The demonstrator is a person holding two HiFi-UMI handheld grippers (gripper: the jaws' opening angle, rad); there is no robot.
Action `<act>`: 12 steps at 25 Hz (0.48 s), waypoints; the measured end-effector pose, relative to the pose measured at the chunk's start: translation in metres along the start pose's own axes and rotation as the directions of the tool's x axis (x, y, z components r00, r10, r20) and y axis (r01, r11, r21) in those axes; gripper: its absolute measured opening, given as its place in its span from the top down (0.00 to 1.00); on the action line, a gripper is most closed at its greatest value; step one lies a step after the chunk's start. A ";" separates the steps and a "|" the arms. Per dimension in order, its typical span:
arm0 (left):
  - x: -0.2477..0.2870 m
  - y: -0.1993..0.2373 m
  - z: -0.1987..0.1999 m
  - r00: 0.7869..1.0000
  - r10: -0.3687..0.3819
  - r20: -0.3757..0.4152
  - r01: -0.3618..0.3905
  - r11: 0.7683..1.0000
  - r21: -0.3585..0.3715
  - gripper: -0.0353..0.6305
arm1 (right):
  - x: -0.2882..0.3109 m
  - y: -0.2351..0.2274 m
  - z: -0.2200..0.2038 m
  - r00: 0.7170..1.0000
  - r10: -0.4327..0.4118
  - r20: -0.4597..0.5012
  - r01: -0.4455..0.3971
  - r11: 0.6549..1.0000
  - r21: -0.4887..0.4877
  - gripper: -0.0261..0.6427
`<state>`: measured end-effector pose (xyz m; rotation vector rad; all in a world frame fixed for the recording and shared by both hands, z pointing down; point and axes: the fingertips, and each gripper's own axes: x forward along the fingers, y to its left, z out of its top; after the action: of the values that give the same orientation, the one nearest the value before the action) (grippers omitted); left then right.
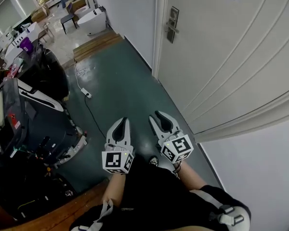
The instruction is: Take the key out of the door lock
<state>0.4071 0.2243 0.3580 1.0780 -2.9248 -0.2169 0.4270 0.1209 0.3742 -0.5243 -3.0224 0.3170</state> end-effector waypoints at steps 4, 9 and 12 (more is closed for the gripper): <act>-0.002 0.002 -0.014 1.000 0.011 -0.027 -0.011 1.000 0.001 0.91 | 0.000 -0.009 -0.018 0.999 0.009 -0.041 -0.008 0.999 0.031 0.72; 0.019 0.019 -0.017 0.999 0.005 -0.032 -0.005 1.000 0.001 0.91 | 0.016 -0.028 -0.018 0.998 -0.031 -0.046 0.032 0.999 0.017 0.69; 0.036 0.025 -0.016 1.000 -0.008 -0.026 0.007 1.000 -0.003 0.91 | 0.030 -0.040 -0.017 0.998 -0.048 -0.052 0.049 0.999 0.019 0.69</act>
<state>0.3646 0.2183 0.3762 1.0832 -2.8972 -0.2062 0.3875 0.0975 0.3997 -0.4499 -2.9739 0.3254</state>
